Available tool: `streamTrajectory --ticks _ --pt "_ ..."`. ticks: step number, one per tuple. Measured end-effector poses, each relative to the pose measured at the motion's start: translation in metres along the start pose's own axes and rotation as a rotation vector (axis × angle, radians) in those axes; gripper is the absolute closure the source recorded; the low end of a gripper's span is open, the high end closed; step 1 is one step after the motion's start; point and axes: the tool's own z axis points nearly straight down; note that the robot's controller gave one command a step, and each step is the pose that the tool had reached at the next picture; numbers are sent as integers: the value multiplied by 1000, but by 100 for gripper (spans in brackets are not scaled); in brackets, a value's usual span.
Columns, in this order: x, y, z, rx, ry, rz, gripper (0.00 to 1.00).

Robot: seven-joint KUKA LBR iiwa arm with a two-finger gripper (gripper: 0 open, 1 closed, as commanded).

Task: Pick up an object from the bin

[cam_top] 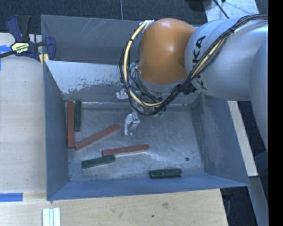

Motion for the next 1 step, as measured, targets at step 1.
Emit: streamTrajectory --ticks 1 --pt "0 0 0 0 0 0 0"
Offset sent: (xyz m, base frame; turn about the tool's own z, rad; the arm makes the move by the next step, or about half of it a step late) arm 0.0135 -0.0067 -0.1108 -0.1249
